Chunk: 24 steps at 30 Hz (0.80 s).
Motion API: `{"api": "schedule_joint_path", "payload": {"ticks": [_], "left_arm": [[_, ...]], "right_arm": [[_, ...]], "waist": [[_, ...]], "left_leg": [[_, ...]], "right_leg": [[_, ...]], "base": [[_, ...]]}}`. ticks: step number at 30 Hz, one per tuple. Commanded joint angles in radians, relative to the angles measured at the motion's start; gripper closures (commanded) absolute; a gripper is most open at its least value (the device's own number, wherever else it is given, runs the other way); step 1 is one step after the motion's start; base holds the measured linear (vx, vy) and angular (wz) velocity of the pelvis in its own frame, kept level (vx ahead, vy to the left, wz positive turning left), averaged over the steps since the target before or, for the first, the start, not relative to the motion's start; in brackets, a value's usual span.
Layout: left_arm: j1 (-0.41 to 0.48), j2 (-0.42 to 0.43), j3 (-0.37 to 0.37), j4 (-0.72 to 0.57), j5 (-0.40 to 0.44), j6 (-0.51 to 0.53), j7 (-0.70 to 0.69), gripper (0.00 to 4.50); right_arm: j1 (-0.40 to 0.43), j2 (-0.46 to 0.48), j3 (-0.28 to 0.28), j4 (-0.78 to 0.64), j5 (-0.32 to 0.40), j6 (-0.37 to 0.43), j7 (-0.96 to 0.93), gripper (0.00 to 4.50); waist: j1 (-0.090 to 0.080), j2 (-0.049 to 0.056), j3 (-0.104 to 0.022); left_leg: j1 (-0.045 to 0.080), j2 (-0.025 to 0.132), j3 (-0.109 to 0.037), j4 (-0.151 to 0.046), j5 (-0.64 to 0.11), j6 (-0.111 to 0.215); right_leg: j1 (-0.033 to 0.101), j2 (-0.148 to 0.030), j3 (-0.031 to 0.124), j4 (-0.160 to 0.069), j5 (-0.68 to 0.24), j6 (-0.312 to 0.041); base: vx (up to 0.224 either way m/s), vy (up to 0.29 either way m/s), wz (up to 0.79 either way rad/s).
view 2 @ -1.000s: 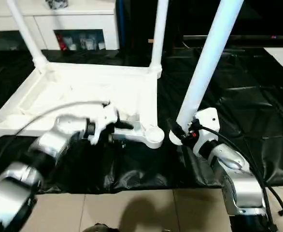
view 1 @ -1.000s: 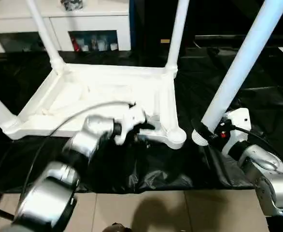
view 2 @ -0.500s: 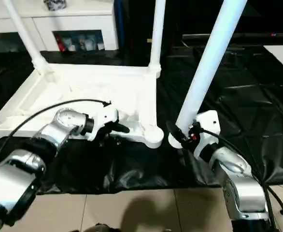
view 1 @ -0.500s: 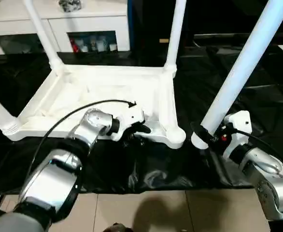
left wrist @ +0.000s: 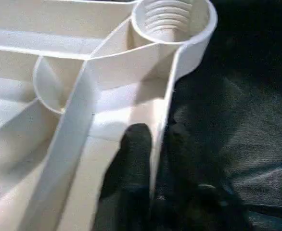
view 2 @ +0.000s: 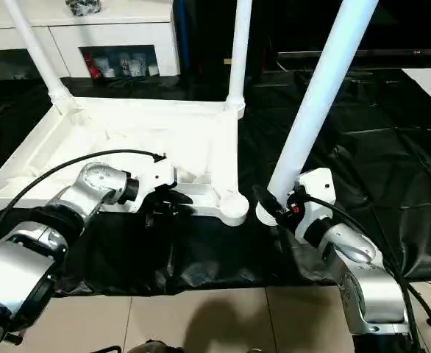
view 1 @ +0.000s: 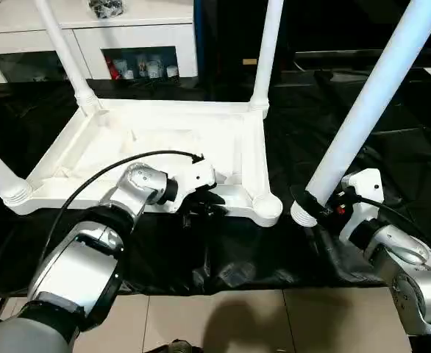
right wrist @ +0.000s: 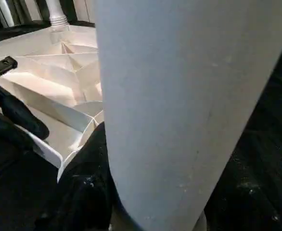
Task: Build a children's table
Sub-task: Rotate table base
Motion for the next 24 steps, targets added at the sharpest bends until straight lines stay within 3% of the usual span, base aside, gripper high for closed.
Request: {"api": "schedule_joint_path", "payload": {"ticks": [1,7,12,15,16,17,18,19,21,23,24], "left_arm": [[-0.01,-0.003,0.01,0.009,0.008,-0.003,-0.022,3.95],[-0.004,-0.009,0.019,0.013,0.008,0.01,-0.042,4.4],[0.018,-0.018,0.016,0.0,0.021,0.053,-0.024,4.5],[0.045,-0.036,0.022,-0.029,0.024,0.137,0.037,4.5],[0.045,-0.036,0.022,-0.029,0.024,0.137,0.037,4.5],[0.063,-0.05,0.034,-0.06,0.012,0.19,0.066,4.5],[0.073,-0.056,0.039,-0.08,0.008,0.213,0.084,4.5],[0.091,-0.063,0.042,-0.116,0.008,0.237,0.121,4.5],[0.099,-0.065,0.043,-0.132,0.009,0.243,0.136,4.5],[0.141,-0.078,0.043,-0.216,0.019,0.279,0.203,4.5],[0.141,-0.078,0.043,-0.216,0.019,0.279,0.203,4.5]], "right_arm": [[-0.022,-0.007,-0.002,-0.029,0.016,0.01,0.012,2.6],[-0.046,-0.018,0.015,-0.019,0.016,0.013,0.041,2.6],[-0.121,-0.038,0.018,0.004,0.053,0.056,0.096,2.6],[-0.191,-0.044,0.009,0.044,0.085,0.108,0.124,2.6],[-0.191,-0.044,0.009,0.044,0.085,0.108,0.124,2.6],[-0.219,-0.055,0.019,0.073,0.077,0.114,0.145,2.6],[-0.228,-0.063,0.028,0.089,0.066,0.11,0.155,2.6],[-0.237,-0.07,0.042,0.116,0.051,0.103,0.169,2.6],[-0.241,-0.072,0.047,0.128,0.048,0.101,0.173,2.6],[-0.255,-0.075,0.068,0.182,0.032,0.097,0.191,2.6],[-0.255,-0.075,0.068,0.182,0.032,0.097,0.191,2.6]], "waist": [[0.003,-0.011,-0.069],[0.002,-0.012,-0.07],[0.0,-0.018,-0.069],[0.0,-0.02,-0.07],[-0.001,-0.023,-0.069],[-0.003,-0.039,-0.068],[0.003,-0.034,-0.066],[0.005,-0.04,-0.065],[0.008,-0.034,-0.066],[0.0,-0.054,-0.07],[0.001,-0.051,-0.069]], "left_leg": [[0.03,0.16,-0.085,-0.094,-0.173,0.021],[0.029,0.16,-0.084,-0.094,-0.156,0.03],[0.028,0.159,-0.082,-0.089,-0.153,0.037],[0.029,0.161,-0.082,-0.089,-0.129,0.05],[0.028,0.16,-0.082,-0.087,-0.129,0.049],[0.029,0.159,-0.077,-0.088,-0.133,0.048],[0.026,0.157,-0.079,-0.083,-0.128,0.041],[0.027,0.158,-0.077,-0.083,-0.133,0.038],[0.028,0.161,-0.08,-0.087,-0.127,0.035],[0.029,0.165,-0.08,-0.093,-0.117,0.044],[0.026,0.163,-0.08,-0.09,-0.115,0.045]], "right_leg": [[0.044,-0.159,0.079,-0.065,0.048,-0.305],[0.044,-0.159,0.078,-0.061,0.083,-0.311],[0.047,-0.162,0.08,-0.067,0.042,-0.311],[0.046,-0.16,0.077,-0.061,0.053,-0.318],[0.044,-0.161,0.078,-0.064,0.037,-0.319],[0.045,-0.16,0.077,-0.066,0.021,-0.32],[0.047,-0.167,0.079,-0.068,-0.013,-0.317],[0.044,-0.166,0.08,-0.075,-0.052,-0.304],[0.041,-0.159,0.08,-0.073,-0.05,-0.292],[0.043,-0.158,0.076,-0.063,0.012,-0.303],[0.043,-0.161,0.077,-0.062,0.016,-0.308]], "base": [[0.0,0.0,0.0],[0.0,0.0,0.0],[0.0,0.0,0.0],[0.0,0.0,0.0],[0.0,0.0,0.0],[0.0,0.0,0.0],[0.0,0.0,0.0],[0.0,0.0,0.0],[0.0,0.0,0.0],[0.0,0.0,0.0],[0.0,0.0,0.0]]}}
